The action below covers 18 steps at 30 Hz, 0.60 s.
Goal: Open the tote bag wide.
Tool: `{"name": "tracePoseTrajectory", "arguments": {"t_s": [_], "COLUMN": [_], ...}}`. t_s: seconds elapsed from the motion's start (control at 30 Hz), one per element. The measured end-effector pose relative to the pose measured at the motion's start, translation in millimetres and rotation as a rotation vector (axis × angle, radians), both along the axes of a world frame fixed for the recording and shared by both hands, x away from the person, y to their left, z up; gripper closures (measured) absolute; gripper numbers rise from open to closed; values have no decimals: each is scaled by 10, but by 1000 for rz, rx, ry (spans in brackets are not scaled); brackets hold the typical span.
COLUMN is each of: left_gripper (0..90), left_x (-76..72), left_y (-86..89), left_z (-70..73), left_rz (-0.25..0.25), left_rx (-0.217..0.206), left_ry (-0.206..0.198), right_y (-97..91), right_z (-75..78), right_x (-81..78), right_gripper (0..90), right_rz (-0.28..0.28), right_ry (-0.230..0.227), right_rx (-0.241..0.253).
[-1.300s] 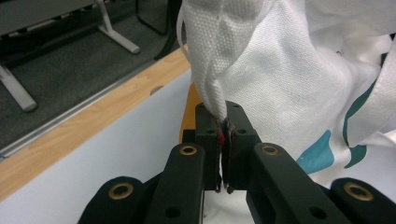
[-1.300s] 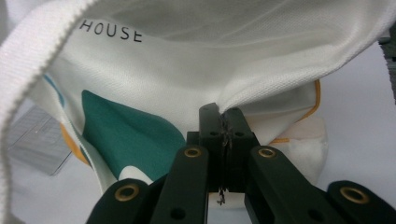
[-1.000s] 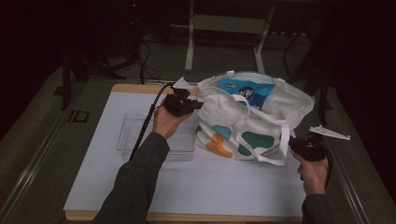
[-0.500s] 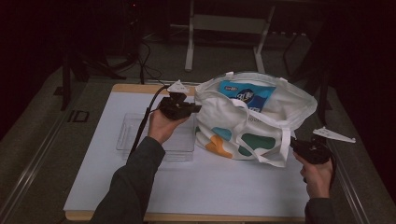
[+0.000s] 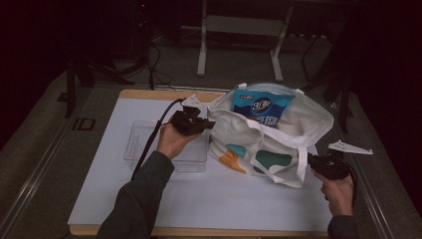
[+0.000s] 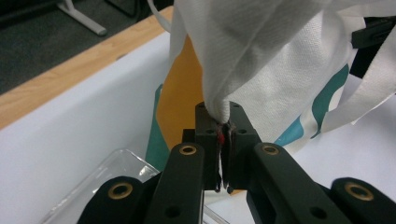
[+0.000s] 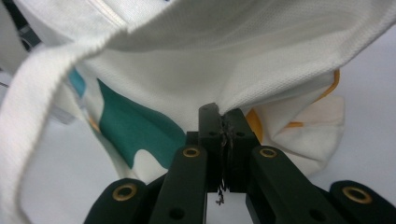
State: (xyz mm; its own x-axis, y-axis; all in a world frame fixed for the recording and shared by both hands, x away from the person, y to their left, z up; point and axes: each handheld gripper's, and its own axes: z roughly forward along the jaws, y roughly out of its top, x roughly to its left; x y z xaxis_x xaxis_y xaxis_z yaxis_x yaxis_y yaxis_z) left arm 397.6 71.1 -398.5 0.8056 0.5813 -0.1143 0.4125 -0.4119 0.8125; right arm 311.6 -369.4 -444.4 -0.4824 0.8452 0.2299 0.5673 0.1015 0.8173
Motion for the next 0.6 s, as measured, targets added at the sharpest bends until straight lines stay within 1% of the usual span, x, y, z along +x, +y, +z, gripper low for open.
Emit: {"name": "tracePoseTrajectory", "arguments": {"t_s": [0.13, 0.17, 0.3, 0.33, 0.37, 0.4, 0.43, 0.47, 0.53, 0.6], "left_gripper": [864, 864, 854, 831, 805, 770, 753, 728, 698, 681], "left_x": [-1, -8, -16, -36, -36, -72, -72, -126, -150, -199], "left_y": [-13, -36, -53, -59, -59, -60, -60, -44, -33, -7], "left_z": [-27, -38, -35, -19, -19, -5, -5, 10, 16, 24], "left_rz": [1, -5, 3, 22, 22, 26, 26, 32, 35, 37], "left_rx": [-4, 12, 12, 28, 28, 44, 44, 43, 41, 39], "left_ry": [7, 3, 3, -2, -2, -9, -9, -25, -29, -43], "right_y": [17, 42, 61, 75, 75, 78, 73, 64, 54, 51], "right_z": [-36, -76, -124, -143, -143, -144, -145, -142, -140, -137], "right_x": [21, 34, 55, 61, 61, 62, 65, 65, 63, 63], "right_gripper": [881, 882, 883, 883, 883, 883, 883, 883, 883, 883], "right_rz": [-6, -8, -10, -12, -12, -16, -16, -16, -15, -16], "right_ry": [11, 23, 33, 33, 33, 33, 32, 35, 34, 31], "right_rx": [-4, -20, -25, -23, -23, -26, -25, -21, -13, -13]}}
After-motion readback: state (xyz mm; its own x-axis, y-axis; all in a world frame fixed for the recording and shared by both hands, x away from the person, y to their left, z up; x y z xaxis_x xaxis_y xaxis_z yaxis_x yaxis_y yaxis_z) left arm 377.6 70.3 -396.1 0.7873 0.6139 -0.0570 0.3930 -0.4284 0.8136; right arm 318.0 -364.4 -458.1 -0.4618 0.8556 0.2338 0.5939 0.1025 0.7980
